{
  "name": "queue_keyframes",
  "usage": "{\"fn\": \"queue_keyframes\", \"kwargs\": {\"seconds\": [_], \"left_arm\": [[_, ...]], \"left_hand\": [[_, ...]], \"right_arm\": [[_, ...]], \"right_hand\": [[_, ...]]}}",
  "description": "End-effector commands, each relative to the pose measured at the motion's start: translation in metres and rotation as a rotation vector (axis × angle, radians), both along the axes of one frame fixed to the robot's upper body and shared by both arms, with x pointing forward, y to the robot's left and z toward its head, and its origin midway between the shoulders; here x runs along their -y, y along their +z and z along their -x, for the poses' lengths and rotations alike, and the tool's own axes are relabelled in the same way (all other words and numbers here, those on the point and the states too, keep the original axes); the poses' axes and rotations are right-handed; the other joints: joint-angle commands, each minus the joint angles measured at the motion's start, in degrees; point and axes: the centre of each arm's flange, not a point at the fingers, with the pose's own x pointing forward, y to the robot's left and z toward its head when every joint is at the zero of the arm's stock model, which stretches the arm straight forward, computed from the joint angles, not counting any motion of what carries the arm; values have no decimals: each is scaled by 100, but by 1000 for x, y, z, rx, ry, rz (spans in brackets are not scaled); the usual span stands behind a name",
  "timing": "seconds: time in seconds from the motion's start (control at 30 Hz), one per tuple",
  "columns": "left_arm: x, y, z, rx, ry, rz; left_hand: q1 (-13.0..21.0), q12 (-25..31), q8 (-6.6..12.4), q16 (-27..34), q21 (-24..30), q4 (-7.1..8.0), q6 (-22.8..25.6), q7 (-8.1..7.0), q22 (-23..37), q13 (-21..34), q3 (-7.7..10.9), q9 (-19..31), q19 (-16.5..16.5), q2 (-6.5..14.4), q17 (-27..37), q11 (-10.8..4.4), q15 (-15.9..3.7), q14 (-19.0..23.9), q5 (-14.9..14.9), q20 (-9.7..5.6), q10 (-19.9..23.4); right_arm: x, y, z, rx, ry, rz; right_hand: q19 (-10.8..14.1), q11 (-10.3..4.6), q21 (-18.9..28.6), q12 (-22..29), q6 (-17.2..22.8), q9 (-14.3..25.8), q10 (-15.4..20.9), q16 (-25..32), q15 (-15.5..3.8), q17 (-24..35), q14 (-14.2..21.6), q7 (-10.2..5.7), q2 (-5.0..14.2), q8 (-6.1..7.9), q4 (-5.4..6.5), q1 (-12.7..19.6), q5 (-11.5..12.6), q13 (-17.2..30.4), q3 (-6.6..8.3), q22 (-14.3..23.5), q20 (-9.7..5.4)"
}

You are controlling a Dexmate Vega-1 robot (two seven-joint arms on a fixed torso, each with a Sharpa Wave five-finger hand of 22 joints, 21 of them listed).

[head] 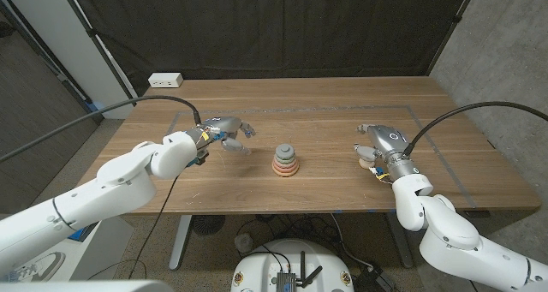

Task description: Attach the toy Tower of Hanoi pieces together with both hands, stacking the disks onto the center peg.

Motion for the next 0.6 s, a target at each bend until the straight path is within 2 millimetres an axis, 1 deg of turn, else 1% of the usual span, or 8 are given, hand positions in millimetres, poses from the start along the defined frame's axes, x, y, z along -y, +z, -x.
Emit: {"fn": "queue_keyframes", "kwargs": {"seconds": [0.03,0.1,0.23,0.4,0.6], "left_arm": [[-19,-23,8,51,35,155],[-21,-29,10,67,41,187],[-23,-35,11,76,42,223],[-31,-43,14,86,47,285],[-37,-47,16,102,72,315]], "left_hand": [[23,45,55,32,10,-24,98,-15,-6,11,42,-2,80,46,16,-26,-372,70,16,-814,81],[28,47,55,26,10,-31,108,-14,-8,14,48,-6,92,50,7,-42,-372,70,17,-814,97],[32,58,64,33,8,-39,145,-16,-12,24,56,-13,106,56,7,-40,-373,87,20,-814,136],[30,84,57,44,6,-42,160,-5,-18,39,72,-24,136,78,10,-54,-373,116,23,-810,219],[35,94,57,53,-2,-50,192,1,-24,53,87,-32,145,90,13,-46,-372,136,26,-812,259]], "right_arm": [[1,-3,-5,-17,17,-7],[1,-4,-5,-17,19,-4],[1,-4,-3,-13,16,1],[3,-4,1,-5,9,-7],[5,-4,3,-6,1,-8]], "right_hand": [[44,-3,27,0,-27,26,-14,29,-122,21,32,-25,-37,27,-11,1,16,5,23,20,-271],[36,-4,19,-1,-34,31,-19,36,-121,26,37,-16,-38,27,-10,3,15,4,25,12,-271],[36,0,18,-3,-46,38,-22,23,-121,14,20,-12,-39,25,-10,8,15,0,29,12,-272],[47,-4,29,0,-55,44,-28,-9,-123,-13,-16,-9,-41,22,-11,17,14,0,34,25,-271],[24,-9,8,2,-65,44,-32,-18,-123,-17,-27,-11,-44,15,-12,25,11,-4,38,5,-271]]}}
